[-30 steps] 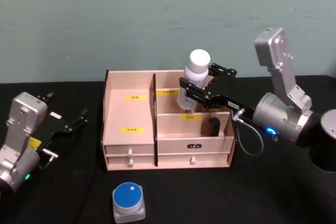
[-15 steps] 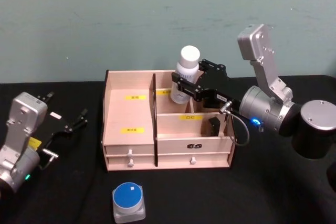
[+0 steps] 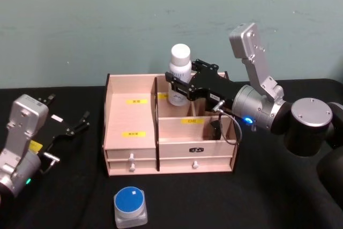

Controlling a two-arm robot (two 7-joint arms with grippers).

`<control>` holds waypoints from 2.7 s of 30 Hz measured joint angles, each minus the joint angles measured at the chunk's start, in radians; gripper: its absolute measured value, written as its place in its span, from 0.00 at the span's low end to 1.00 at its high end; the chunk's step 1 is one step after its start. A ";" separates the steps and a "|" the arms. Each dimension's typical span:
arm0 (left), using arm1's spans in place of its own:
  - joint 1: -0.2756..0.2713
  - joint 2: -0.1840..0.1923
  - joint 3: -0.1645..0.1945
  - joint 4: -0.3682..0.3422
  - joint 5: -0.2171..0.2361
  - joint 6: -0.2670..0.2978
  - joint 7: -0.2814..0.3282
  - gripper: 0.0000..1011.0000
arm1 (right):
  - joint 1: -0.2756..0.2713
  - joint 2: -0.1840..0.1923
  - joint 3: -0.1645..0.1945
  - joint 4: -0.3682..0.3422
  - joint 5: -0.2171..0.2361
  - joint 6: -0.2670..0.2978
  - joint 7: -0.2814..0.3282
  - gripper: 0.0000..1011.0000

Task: Pick up the facial cleanser and watermelon frost from the table and place them into the tiered storage box.

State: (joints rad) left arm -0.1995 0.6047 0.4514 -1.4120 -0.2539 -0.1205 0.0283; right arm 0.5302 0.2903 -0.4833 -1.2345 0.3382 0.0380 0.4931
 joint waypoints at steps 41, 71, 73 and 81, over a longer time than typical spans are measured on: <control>0.000 0.000 0.000 0.000 0.000 0.000 0.000 1.00 | -0.044 0.017 -0.010 -0.028 0.005 0.064 -0.004 0.69; 0.000 0.000 0.000 0.000 0.000 0.000 0.000 1.00 | -0.109 0.073 0.032 -0.218 0.024 0.036 -0.023 0.99; 0.000 0.000 0.000 0.000 0.000 0.000 0.000 1.00 | -0.130 0.090 0.039 -0.273 0.029 0.040 -0.027 0.99; 0.000 0.000 0.000 0.000 0.000 0.000 0.000 1.00 | -0.227 0.161 0.058 -0.461 0.063 0.074 -0.029 0.99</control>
State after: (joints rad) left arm -0.1995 0.6047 0.4514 -1.4119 -0.2539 -0.1205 0.0282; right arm 0.3027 0.4512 -0.4249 -1.6952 0.4013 0.1121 0.4643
